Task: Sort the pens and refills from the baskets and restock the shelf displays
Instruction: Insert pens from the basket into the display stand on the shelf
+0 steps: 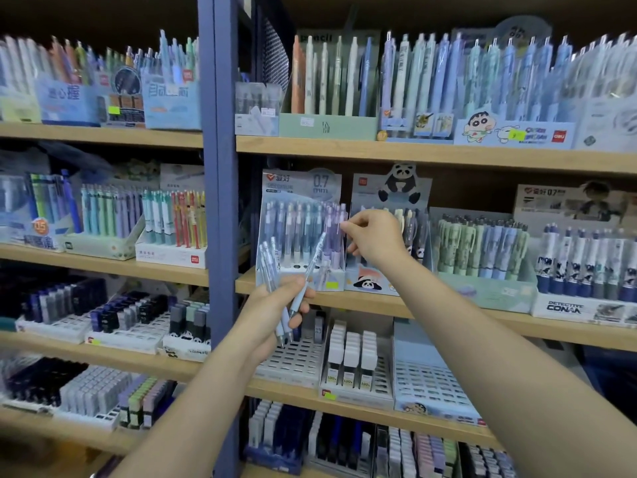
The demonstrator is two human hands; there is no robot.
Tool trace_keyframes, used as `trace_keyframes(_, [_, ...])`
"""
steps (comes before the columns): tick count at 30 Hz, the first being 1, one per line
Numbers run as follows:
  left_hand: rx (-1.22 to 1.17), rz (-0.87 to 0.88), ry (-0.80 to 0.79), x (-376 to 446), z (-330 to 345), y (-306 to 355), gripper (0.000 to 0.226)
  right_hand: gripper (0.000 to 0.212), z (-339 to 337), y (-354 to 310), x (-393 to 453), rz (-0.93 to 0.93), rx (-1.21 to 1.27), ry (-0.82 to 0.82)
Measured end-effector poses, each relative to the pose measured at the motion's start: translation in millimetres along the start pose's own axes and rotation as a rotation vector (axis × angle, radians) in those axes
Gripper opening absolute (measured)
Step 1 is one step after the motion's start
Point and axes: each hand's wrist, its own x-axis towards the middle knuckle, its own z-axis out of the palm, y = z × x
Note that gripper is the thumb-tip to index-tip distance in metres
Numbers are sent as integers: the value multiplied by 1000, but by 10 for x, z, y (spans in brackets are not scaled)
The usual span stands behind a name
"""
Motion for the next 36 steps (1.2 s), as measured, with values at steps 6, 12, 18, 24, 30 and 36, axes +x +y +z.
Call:
trace_keyframes(6, [-61,28,-8,-23,-14,31,21,28,12,-16,-21,-53,-137,15])
trace_keyframes(12, [-76,78,28,-10,30,54,19,30,-84,-146,-415,76,406,-332])
trace_keyframes(18, [-13,96,60,-44,115,28,20,26,1,-155,-494,79,416,-410])
trace_keyframes(24, [77,-23,115,-85,-18,56,27,23,-52,-197,-397,53,477,-192])
trace_keyframes(30, [163,-92,26,-149,-140,100,23,23,25,-254,-279,-32,284,-115])
trace_keyframes(36, [84,-103,-114,-172,-197,117,12,26,79,-262,-234,-48,179,-115])
